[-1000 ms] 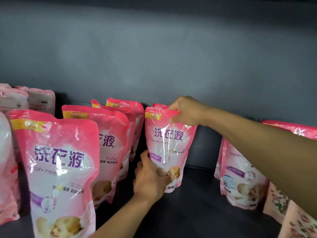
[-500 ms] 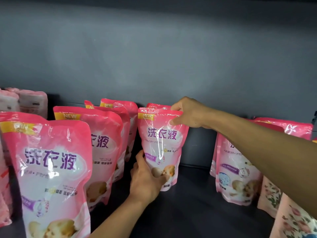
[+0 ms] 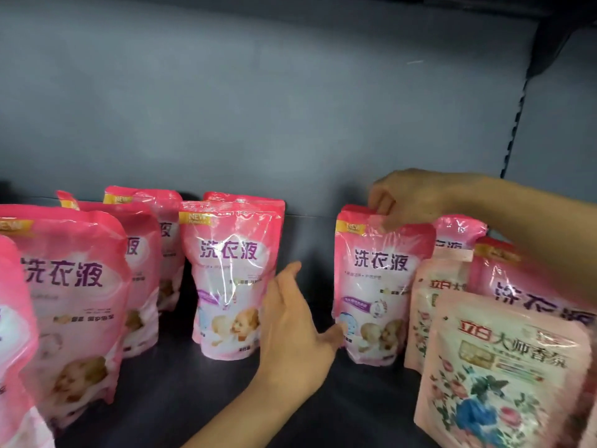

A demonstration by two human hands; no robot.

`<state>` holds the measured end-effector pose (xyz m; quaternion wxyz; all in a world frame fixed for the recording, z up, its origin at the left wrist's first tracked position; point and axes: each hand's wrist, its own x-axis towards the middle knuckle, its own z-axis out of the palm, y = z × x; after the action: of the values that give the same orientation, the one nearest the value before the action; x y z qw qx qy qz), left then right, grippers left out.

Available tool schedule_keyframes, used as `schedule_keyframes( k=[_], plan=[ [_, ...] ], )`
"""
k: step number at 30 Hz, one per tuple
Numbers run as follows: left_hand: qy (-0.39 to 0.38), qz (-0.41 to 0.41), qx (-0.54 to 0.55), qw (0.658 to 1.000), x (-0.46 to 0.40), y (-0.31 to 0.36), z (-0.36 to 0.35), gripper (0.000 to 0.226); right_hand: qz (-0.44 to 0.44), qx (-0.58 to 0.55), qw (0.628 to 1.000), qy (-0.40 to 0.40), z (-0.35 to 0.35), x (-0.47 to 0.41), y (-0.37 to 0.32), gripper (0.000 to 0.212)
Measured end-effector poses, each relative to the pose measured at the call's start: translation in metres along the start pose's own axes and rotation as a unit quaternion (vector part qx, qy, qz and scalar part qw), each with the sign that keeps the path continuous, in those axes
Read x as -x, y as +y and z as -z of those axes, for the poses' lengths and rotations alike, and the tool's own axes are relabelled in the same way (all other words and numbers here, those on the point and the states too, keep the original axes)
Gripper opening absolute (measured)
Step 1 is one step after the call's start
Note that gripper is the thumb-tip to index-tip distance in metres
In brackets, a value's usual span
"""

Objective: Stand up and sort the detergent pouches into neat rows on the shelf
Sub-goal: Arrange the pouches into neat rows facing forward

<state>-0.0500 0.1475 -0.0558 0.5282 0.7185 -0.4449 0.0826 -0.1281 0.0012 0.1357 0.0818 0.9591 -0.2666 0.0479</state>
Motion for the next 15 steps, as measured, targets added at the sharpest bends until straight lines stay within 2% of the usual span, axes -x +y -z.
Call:
schedule_keyframes(
  k=[3, 6, 10, 12, 15],
  plan=[
    [-0.088, 0.062, 0.017, 0.994, -0.009, 0.001, -0.032, 0.101, 0.0, 0.022, 0.999, -0.034, -0.009, -0.004, 0.011, 0.005],
    [-0.14, 0.145, 0.074, 0.977, -0.016, -0.001, -0.056, 0.088, 0.005, -0.037, 0.999, -0.029, -0.015, -0.011, 0.019, 0.026],
    [-0.128, 0.157, 0.089, 0.975, -0.017, -0.006, -0.069, 0.07, 0.015, -0.128, 0.992, -0.006, -0.016, -0.013, 0.019, 0.027],
    [-0.101, 0.157, 0.09, 0.978, -0.015, -0.005, -0.065, 0.073, 0.03, -0.15, 0.988, 0.022, -0.014, -0.01, 0.013, 0.036],
    [-0.071, 0.145, 0.104, 0.981, -0.008, -0.006, -0.045, 0.08, 0.06, -0.163, 0.983, 0.066, -0.007, -0.003, -0.003, 0.035]
  ],
)
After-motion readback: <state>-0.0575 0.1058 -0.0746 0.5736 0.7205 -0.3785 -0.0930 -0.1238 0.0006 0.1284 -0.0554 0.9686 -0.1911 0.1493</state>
